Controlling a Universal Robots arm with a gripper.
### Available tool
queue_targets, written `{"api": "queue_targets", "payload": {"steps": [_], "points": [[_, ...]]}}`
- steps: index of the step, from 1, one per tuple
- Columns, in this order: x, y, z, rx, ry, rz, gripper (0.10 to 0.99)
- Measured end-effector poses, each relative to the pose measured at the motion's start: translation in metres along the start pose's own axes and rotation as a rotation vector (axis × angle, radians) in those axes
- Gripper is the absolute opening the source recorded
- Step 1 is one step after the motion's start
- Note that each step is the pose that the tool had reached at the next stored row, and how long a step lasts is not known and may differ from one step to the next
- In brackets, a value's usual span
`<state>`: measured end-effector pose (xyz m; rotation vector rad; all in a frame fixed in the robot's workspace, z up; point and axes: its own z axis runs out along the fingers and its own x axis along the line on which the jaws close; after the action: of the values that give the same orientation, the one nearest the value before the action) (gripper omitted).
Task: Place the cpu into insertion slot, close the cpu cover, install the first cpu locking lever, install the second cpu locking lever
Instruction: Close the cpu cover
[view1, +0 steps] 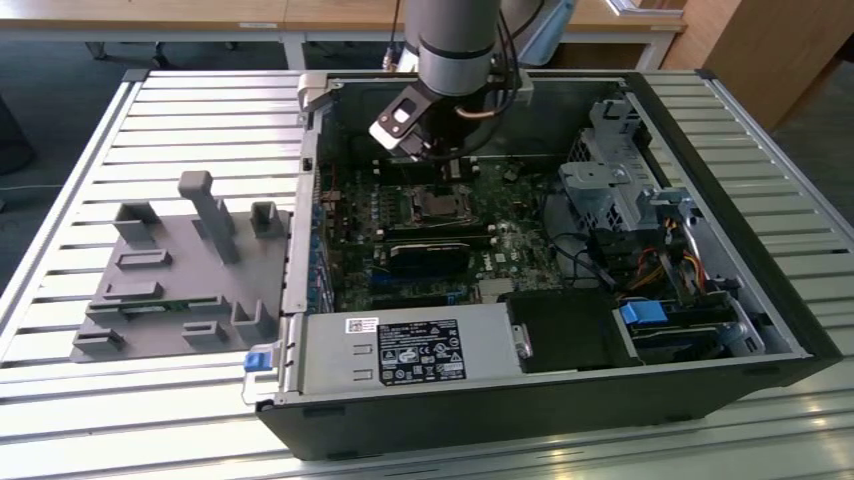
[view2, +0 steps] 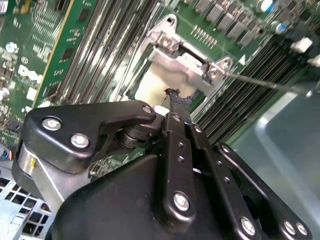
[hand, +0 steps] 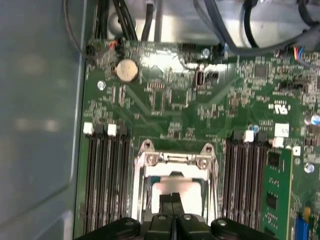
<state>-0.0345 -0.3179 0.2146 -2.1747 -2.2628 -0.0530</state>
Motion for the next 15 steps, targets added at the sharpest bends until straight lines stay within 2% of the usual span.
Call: {"api": "queue_targets", "payload": {"steps": [9, 15], "points": [[0.0005, -0.0143, 0.0029, 0.0, 0.0, 0.0, 0.106], [0.0006, -0.0182, 0.0062, 0.0, 0.0001, 0.0, 0.106]]}}
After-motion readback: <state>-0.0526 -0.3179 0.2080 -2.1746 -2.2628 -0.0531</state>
